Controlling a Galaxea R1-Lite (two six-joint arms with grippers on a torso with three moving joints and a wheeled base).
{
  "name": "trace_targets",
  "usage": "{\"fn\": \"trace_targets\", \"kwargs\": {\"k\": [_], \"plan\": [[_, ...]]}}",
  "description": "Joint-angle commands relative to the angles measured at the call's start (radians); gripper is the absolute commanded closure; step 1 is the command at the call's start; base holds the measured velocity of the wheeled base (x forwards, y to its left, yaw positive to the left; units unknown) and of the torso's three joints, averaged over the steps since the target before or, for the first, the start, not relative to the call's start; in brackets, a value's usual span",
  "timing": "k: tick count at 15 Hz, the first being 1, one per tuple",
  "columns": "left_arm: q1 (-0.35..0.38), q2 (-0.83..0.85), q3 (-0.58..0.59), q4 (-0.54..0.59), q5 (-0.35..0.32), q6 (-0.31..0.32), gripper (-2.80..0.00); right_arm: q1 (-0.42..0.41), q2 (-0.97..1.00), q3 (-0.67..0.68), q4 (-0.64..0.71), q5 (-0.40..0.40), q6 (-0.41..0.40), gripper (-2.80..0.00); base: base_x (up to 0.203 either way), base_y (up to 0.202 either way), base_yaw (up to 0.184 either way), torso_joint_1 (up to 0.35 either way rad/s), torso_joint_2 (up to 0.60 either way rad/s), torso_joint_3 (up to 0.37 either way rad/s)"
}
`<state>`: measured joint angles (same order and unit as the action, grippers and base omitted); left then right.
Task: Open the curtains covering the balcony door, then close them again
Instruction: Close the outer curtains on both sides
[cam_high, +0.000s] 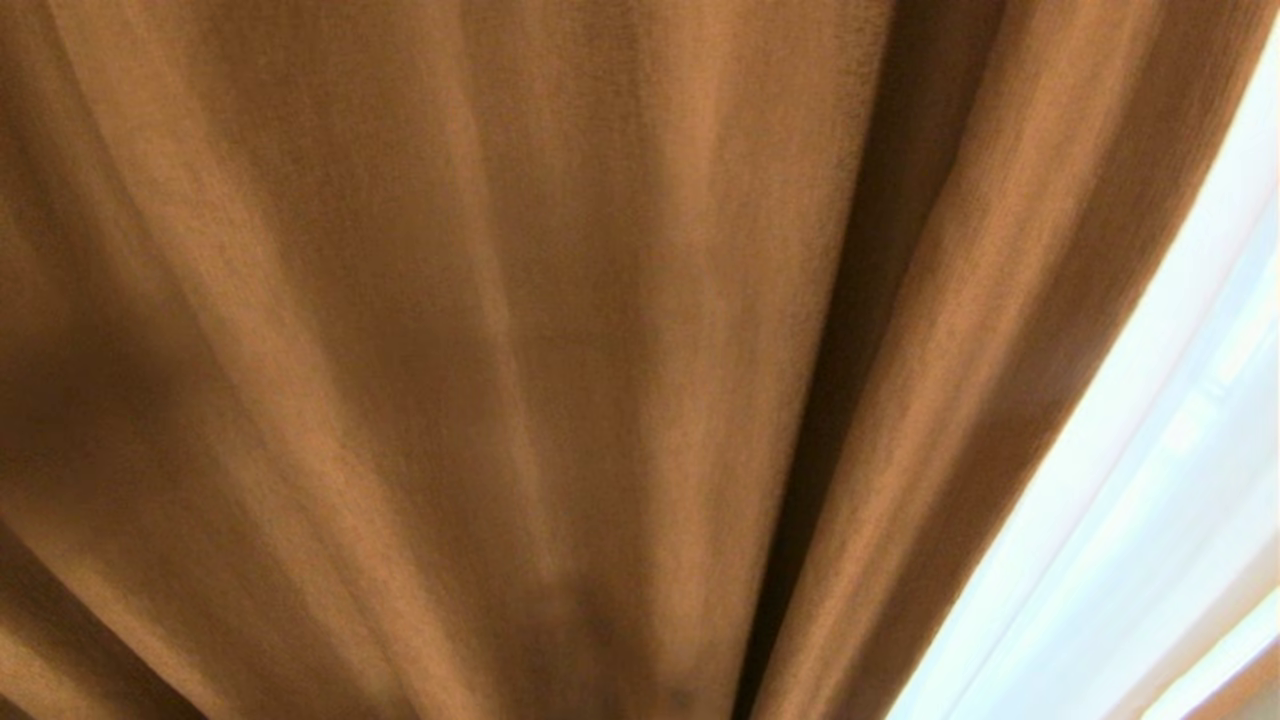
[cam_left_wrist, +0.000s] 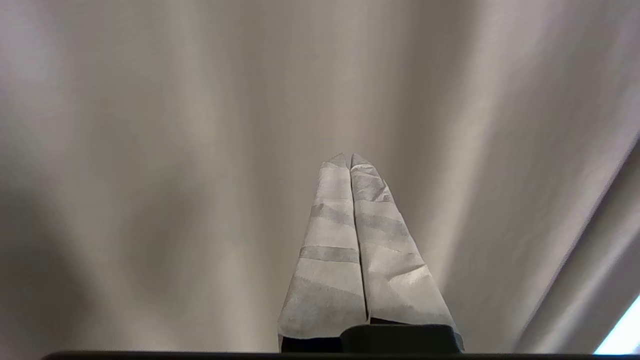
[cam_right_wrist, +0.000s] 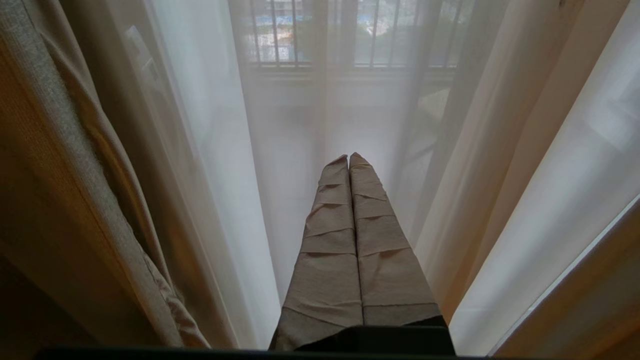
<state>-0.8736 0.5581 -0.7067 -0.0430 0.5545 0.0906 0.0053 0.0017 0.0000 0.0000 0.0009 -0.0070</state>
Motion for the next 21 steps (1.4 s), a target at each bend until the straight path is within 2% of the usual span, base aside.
{"fn": "trace_targets", "kwargs": {"k": [1, 2, 6, 8, 9, 11, 12, 13, 14, 17, 18, 20, 21], "plan": [[0.006, -0.072, 0.048, 0.001, 0.004, 0.008, 0.0, 0.001, 0.0, 0.0, 0.0, 0.001, -0.001, 0.0, 0.0, 0.0, 0.0, 0.0, 0.0, 0.0], [0.034, -0.107, 0.069, 0.014, 0.004, 0.009, 0.0, 0.001, 0.0, 0.0, 0.001, 0.001, -0.001, 0.0, 0.0, 0.0, 0.0, 0.0, 0.0, 0.0], [0.242, -0.236, 0.158, 0.149, -0.001, -0.022, 0.0, 0.001, 0.0, 0.0, 0.0, 0.001, -0.001, 0.0, 0.0, 0.0, 0.0, 0.0, 0.0, 0.0], [0.335, -0.266, 0.234, 0.157, -0.005, -0.04, 0.0, 0.001, 0.0, 0.0, 0.0, 0.001, 0.0, 0.0, 0.0, 0.0, 0.0, 0.0, 0.0, 0.0], [0.354, -0.271, 0.28, 0.154, -0.023, -0.06, 0.0, 0.001, 0.0, 0.0, 0.0, 0.001, 0.001, 0.0, 0.0, 0.0, 0.0, 0.0, 0.0, 0.0], [0.401, -0.275, 0.334, 0.152, -0.137, -0.095, 0.0, 0.001, 0.0, 0.0, 0.0, 0.001, 0.001, 0.0, 0.0, 0.0, 0.0, 0.0, 0.0, 0.0], [0.458, -0.275, 0.35, 0.152, -0.199, -0.103, 0.0, 0.001, 0.0, 0.0, 0.0, 0.001, -0.001, 0.0, 0.0, 0.0, 0.0, 0.0, 0.0, 0.0], [0.513, -0.276, 0.373, 0.15, -0.286, -0.109, 0.0, 0.001, 0.0, 0.0, 0.0, 0.001, -0.001, 0.0, 0.0, 0.0, 0.0, 0.0, 0.0, 0.0], [0.532, -0.276, 0.404, 0.144, -0.368, -0.113, 0.0, 0.001, 0.0, 0.0, 0.0, 0.001, -0.001, 0.0, 0.0, 0.0, 0.0, 0.0, 0.0, 0.0], [0.639, -0.276, 0.462, 0.132, -0.524, -0.111, 0.0, 0.001, 0.0, 0.0, 0.001, 0.001, -0.001, 0.0, 0.0, 0.0, 0.0, 0.0, 0.0, 0.0], [0.642, -0.275, 0.48, 0.12, -0.563, -0.107, 0.0, 0.001, 0.0, 0.0, 0.0, 0.001, -0.001, 0.0, 0.0, 0.0, 0.0, 0.0, 0.0, 0.0], [0.648, -0.274, 0.505, 0.118, -0.597, -0.087, 0.0, 0.001, 0.0, 0.0, 0.0, 0.001, 0.0, 0.0, 0.0, 0.0, 0.0, 0.0, 0.0, 0.0], [0.674, -0.274, 0.518, 0.118, -0.607, -0.07, 0.0, 0.001, 0.0, 0.0, 0.0, 0.001, -0.001, 0.0, 0.0, 0.0, 0.0, 0.0, 0.0, 0.0]]}}
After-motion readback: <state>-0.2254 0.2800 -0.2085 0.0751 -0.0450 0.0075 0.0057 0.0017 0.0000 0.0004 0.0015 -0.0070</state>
